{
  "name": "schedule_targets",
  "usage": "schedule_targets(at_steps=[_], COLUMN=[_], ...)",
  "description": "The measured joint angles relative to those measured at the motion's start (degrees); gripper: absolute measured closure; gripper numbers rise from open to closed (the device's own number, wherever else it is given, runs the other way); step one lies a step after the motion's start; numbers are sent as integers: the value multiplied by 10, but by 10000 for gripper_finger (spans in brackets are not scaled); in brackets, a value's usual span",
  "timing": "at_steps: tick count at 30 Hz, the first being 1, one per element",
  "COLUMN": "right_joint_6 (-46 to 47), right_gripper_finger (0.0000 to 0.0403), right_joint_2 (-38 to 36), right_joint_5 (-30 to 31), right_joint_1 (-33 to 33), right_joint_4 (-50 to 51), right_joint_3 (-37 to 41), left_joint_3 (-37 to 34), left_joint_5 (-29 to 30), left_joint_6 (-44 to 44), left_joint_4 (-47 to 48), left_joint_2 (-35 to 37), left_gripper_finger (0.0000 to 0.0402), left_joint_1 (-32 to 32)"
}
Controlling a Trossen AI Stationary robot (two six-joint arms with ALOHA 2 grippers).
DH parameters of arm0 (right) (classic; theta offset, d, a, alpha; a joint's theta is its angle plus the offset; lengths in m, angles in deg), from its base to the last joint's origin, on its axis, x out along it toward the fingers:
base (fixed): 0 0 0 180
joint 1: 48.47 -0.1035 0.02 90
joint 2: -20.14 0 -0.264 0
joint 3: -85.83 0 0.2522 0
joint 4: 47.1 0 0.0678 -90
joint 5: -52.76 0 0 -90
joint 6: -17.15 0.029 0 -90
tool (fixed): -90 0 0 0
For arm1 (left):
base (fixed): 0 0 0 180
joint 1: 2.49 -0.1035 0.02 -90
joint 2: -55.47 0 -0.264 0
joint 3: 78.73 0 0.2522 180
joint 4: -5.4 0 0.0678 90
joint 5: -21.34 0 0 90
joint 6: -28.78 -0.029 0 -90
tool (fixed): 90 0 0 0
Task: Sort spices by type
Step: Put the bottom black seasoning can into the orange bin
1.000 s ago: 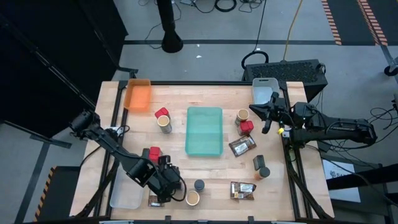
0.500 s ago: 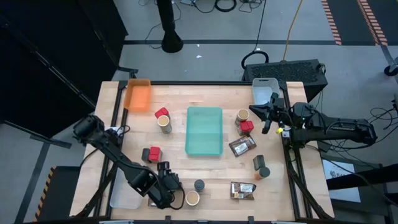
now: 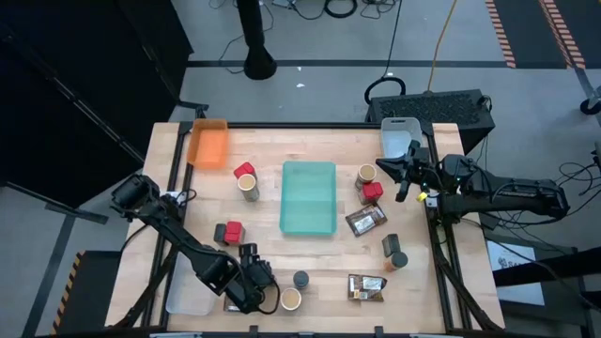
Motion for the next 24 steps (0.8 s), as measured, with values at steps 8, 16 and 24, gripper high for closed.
schedule_targets(at_steps=[8,16,24], right_joint_6=[-3,-3,-3], right_gripper_finger=[403,403,403], right_joint_2=[0,0,0], right_joint_5=[0,0,2], right_joint_1=[0,0,0], right_joint_4=[0,0,-1], right_joint_3=[0,0,0], left_joint_3=[0,7,112], left_joint_5=[-8,-30,30], left_joint_6=[-12,-17,-23], left_joint_4=[1,13,208], left_joint_2=[0,3,71], left_gripper_finger=[253,268,268], left_joint_1=[0,-1,-12])
